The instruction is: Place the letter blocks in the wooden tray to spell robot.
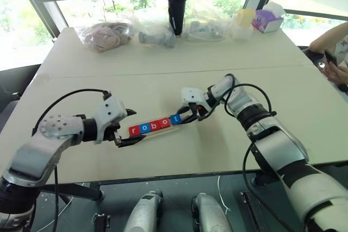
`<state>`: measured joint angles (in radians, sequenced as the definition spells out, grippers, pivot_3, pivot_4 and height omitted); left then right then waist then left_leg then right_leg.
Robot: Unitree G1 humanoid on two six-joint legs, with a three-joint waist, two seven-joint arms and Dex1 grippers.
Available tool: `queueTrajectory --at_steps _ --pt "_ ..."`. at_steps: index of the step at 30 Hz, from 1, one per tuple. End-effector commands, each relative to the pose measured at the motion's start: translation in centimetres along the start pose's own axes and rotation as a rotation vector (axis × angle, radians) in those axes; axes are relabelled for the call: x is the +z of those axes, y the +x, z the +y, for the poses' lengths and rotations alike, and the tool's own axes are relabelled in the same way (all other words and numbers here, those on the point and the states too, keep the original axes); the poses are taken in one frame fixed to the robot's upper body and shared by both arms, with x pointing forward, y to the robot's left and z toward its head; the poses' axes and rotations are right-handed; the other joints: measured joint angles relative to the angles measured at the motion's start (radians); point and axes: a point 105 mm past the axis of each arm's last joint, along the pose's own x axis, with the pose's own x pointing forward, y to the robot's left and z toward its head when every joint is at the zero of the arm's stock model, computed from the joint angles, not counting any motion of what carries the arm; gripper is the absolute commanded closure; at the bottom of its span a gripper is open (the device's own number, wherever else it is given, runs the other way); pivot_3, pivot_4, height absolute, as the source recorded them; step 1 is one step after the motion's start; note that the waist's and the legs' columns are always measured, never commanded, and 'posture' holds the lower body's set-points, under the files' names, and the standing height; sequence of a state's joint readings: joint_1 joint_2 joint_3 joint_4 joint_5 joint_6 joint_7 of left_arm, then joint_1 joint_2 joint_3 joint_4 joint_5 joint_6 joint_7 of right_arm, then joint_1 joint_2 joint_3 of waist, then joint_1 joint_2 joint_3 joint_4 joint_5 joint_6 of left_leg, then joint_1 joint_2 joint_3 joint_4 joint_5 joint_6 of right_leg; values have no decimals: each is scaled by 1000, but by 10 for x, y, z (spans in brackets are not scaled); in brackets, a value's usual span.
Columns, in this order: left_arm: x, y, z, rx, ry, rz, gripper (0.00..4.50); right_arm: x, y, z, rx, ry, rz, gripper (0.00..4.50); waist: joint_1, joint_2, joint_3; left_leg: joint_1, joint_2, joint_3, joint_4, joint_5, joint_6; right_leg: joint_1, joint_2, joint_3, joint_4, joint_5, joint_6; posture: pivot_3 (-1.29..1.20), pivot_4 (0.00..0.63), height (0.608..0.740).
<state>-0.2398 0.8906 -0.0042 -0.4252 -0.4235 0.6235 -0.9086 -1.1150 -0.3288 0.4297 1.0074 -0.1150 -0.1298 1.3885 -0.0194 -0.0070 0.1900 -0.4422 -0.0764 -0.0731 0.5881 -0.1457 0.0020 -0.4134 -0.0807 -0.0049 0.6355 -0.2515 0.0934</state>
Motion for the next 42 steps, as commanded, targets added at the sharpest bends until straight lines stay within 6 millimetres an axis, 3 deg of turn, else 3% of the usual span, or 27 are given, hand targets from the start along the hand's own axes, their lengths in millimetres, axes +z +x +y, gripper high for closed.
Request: queueTrajectory --at_steps 1,30,31,36,39,42 --pt "10 -3 4 30 31 -26 0 10 1 -4 -5 -37 -4 3387 0 0 0 0 0 0 0 0 0 0 0 0 0 0 0 0 150 740" --pt "8 3 12 41 25 -25 0 23 12 5 25 -27 -82 3387 0 0 0 0 0 3 -1 2 -3 -7 0 3 13 0 0 0 150 740" --pt "8 3 12 42 26 -25 0 25 14 4 18 -20 -90 2379 0 0 0 0 0 3 -1 2 -3 -7 0 3 13 0 0 0 150 740" --pt "7 3 13 42 30 -25 0 33 12 -2 -29 -29 -117 50 -1 0 0 0 0 3 -1 2 -3 -8 0 3 13 0 0 0 150 740" --pt "5 3 14 44 29 -24 0 42 2 -11 -81 -23 -157 50 1 0 0 0 0 3 -1 2 -3 -8 0 3 13 0 0 0 150 740" --pt "4 2 13 42 27 -23 0 60 -21 -26 -181 -25 -239 50 2 0 0 0 0 3 -1 2 -3 -8 0 3 13 0 0 0 150 740"
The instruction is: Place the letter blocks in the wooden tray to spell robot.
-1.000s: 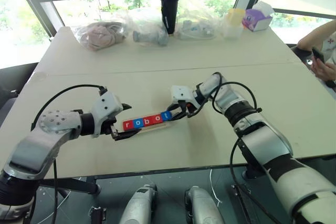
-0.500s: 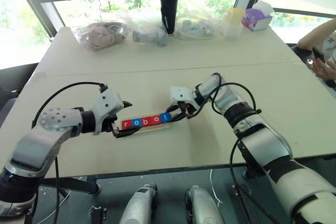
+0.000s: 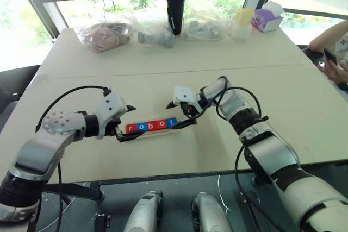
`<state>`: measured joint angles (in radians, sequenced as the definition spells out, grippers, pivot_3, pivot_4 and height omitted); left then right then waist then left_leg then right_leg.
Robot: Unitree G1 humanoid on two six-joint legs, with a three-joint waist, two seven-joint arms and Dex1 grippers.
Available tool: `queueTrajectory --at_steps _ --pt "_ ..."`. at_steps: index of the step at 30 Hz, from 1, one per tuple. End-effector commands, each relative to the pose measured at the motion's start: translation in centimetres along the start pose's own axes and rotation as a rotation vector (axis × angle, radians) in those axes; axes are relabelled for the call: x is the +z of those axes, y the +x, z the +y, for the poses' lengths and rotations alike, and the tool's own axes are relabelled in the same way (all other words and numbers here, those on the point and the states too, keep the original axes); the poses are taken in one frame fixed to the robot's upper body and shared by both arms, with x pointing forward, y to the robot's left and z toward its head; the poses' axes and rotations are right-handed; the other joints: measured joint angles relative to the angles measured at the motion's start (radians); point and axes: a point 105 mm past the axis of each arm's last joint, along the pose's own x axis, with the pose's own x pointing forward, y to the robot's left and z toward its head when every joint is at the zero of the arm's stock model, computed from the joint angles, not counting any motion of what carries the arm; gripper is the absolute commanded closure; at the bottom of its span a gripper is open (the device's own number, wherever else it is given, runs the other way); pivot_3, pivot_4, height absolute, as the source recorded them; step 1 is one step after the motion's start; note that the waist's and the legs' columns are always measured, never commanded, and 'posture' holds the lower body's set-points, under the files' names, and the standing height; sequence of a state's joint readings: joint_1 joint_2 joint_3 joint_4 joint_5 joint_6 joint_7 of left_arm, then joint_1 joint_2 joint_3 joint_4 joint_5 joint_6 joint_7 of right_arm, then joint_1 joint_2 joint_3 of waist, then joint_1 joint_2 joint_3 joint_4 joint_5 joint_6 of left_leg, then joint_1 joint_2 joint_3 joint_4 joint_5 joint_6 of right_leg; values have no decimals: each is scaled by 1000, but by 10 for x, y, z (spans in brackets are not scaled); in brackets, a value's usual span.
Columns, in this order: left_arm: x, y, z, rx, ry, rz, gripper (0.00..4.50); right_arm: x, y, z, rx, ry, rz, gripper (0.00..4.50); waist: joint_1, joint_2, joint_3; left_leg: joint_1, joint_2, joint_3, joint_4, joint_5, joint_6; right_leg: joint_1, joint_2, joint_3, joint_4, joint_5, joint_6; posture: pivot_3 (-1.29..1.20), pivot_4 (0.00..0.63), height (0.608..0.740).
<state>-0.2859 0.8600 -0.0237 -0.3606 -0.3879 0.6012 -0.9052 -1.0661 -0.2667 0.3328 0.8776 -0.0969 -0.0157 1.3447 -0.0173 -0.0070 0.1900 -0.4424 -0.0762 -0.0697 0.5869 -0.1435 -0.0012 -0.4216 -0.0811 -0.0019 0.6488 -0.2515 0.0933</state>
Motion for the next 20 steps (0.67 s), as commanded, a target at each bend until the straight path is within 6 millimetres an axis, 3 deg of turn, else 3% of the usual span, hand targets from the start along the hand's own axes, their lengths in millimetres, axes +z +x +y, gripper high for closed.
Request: queueTrajectory --at_steps 1,6,9,11,15,20 --pt "4 -3 2 12 26 -15 0 44 -31 -26 -145 -65 -135 50 0 0 0 0 0 0 0 0 0 0 0 0 0 0 0 0 150 740" --pt "7 -11 6 38 4 -36 0 61 -61 -49 -423 -52 -242 50 -1 0 0 0 0 0 0 0 0 -1 -1 0 0 0 0 0 150 740" --pt "8 -18 8 51 -30 -60 0 60 -79 -49 -566 -18 -258 50 0 0 0 -1 0 0 -1 0 0 -2 -2 1 0 0 0 0 150 740" --pt "7 -27 10 72 -81 -98 0 53 -90 -30 -617 7 -254 50 7 -1 0 -1 0 0 -2 0 0 -2 -3 1 0 0 0 0 150 740" --pt "-26 -52 19 178 -162 -39 0 30 -106 29 -606 162 -231 50 8 -1 0 -4 -1 1 -5 1 2 -5 -6 1 -2 0 0 0 150 740" --pt "-46 -75 7 218 -246 -25 0 -8 -118 100 -501 387 -138 50 2 -1 -1 -2 1 3 -5 0 0 -4 -7 2 -2 -6 -10 0 150 740"
